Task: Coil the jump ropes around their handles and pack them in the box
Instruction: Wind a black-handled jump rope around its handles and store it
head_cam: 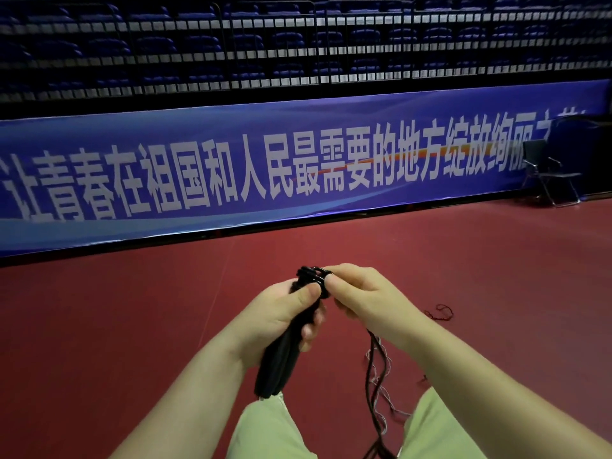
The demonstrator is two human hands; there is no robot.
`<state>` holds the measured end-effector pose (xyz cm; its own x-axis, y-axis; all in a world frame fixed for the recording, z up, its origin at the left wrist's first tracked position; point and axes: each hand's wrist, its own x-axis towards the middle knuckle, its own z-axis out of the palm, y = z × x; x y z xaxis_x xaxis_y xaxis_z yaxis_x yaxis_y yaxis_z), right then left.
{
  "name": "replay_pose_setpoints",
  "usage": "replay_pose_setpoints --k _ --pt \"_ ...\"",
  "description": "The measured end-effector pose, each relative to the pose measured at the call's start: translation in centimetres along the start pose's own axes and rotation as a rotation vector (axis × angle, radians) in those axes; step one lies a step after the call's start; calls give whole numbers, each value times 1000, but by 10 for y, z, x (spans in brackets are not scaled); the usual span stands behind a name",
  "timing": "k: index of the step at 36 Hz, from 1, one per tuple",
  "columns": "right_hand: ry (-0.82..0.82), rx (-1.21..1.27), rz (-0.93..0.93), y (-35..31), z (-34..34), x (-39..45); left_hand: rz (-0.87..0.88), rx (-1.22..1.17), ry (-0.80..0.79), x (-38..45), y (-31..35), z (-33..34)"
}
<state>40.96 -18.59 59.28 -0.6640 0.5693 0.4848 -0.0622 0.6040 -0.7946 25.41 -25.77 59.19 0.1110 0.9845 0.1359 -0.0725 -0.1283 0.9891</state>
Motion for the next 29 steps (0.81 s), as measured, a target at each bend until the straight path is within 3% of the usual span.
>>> replay_pose_setpoints --k 6,14,18,21,24,29 --pt "109 -44 67 8 8 -4 1 127 33 5 0 0" --pt "152 -28 -4 9 12 6 25 -74 -82 -2 0 -5" --pt "249 46 -12 13 6 11 -175 -288 -134 -17 -16 -5" --pt "286 151 40 15 5 12 -210 -341 -134 -17 -22 -3" --pt "282 208 163 16 6 12 -206 -221 -2 -7 -12 4" --pt "279 76 279 27 8 14 -145 229 180 5 -6 -1"
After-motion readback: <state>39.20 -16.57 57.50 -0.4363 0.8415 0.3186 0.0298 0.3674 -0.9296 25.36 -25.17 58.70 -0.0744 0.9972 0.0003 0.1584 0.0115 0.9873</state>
